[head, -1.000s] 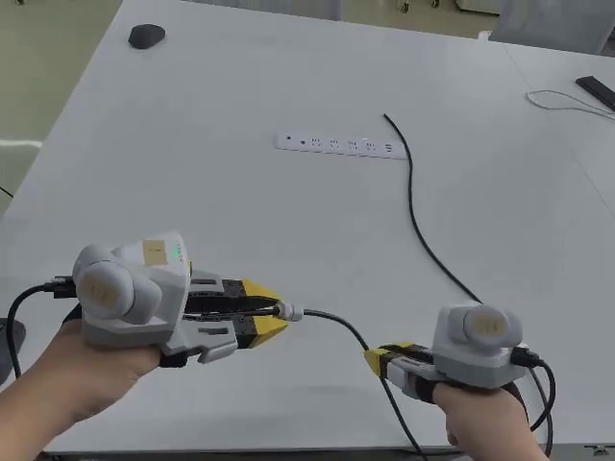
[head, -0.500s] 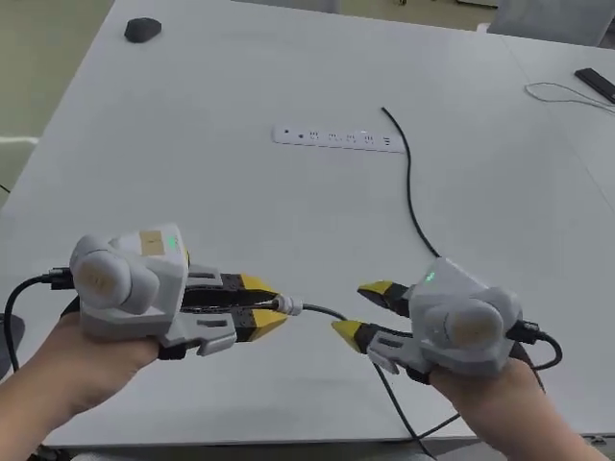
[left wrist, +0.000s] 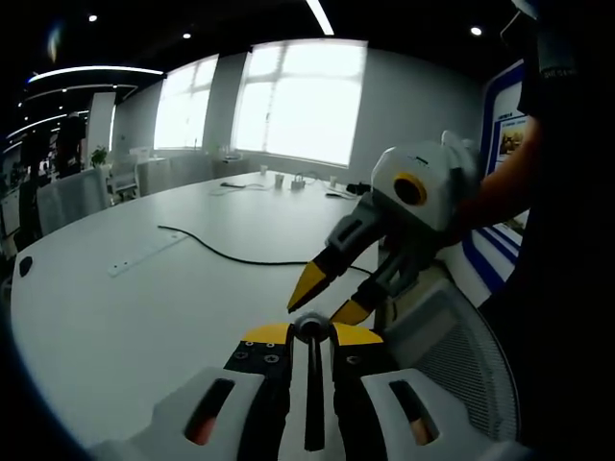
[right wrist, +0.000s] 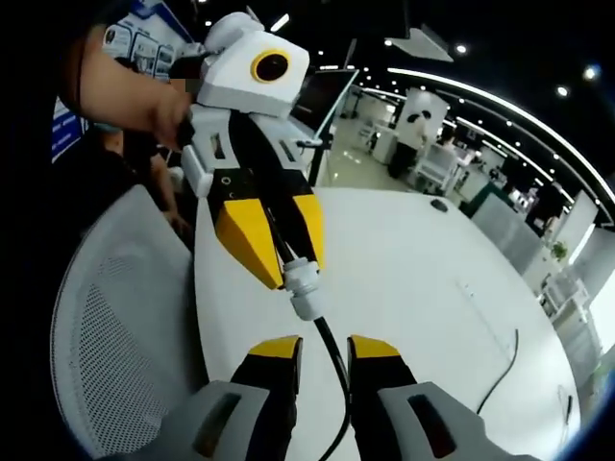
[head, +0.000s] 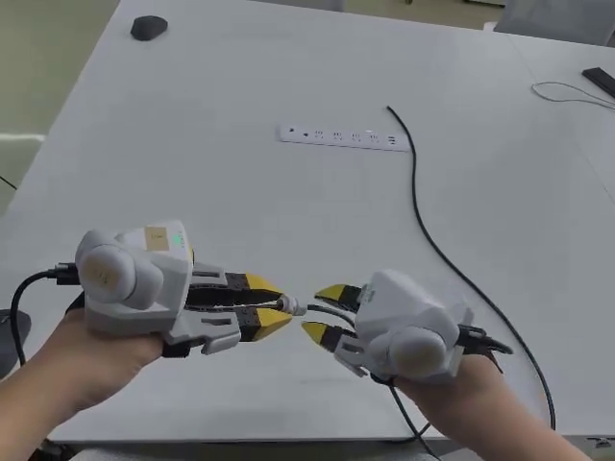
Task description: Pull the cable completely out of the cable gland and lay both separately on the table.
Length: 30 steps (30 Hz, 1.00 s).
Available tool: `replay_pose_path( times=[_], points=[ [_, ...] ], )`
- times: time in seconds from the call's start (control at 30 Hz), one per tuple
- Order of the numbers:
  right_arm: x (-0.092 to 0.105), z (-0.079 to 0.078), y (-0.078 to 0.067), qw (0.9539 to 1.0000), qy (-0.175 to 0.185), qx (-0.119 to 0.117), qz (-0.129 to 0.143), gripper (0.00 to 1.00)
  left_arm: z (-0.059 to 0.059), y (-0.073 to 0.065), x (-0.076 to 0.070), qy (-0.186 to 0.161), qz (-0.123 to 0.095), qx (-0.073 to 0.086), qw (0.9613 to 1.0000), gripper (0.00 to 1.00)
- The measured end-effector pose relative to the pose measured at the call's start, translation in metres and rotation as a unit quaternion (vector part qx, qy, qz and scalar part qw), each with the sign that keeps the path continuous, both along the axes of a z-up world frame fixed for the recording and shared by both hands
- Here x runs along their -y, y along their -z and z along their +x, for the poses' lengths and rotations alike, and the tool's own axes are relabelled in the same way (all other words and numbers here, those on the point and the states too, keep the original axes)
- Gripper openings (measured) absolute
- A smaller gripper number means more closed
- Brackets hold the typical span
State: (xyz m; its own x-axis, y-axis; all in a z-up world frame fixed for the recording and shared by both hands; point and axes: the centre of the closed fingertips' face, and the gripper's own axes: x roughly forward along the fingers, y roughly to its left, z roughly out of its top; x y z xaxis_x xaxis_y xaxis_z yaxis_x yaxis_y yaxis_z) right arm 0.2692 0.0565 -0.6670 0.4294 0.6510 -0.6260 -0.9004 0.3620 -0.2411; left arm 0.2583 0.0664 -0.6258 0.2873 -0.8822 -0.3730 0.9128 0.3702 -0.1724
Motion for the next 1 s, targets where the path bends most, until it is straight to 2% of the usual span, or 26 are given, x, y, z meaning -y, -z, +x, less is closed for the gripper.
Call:
replay_pose_path(
  times=[0.1,0.27,0.8,1.0],
  points=[
    [0.0001,0.0007,0.0017,0.9999,-0.006,0.005,-0.009,0.10,0.0000,0.0015,-0.0003,0.000,0.002,-0.002,1.0000,0.15],
    [0.0022,0.0035,-0.0012,1.0000,0.000,0.006,-0.002,0.03,-0.0002,0.0024,-0.0007,0.000,0.002,-0.003,1.0000,0.15],
    [-0.0019,0.0006,-0.0007,0.9999,-0.005,0.009,-0.002,0.00,0.0011,0.0072,-0.0021,-0.001,0.007,-0.006,1.0000,0.15],
    [-0.0001,0.0045,0.0029,0.9998,0.015,-0.011,0.009,0.00,0.0032,0.0068,-0.0030,-0.003,0.007,-0.004,1.0000,0.15]
  ],
)
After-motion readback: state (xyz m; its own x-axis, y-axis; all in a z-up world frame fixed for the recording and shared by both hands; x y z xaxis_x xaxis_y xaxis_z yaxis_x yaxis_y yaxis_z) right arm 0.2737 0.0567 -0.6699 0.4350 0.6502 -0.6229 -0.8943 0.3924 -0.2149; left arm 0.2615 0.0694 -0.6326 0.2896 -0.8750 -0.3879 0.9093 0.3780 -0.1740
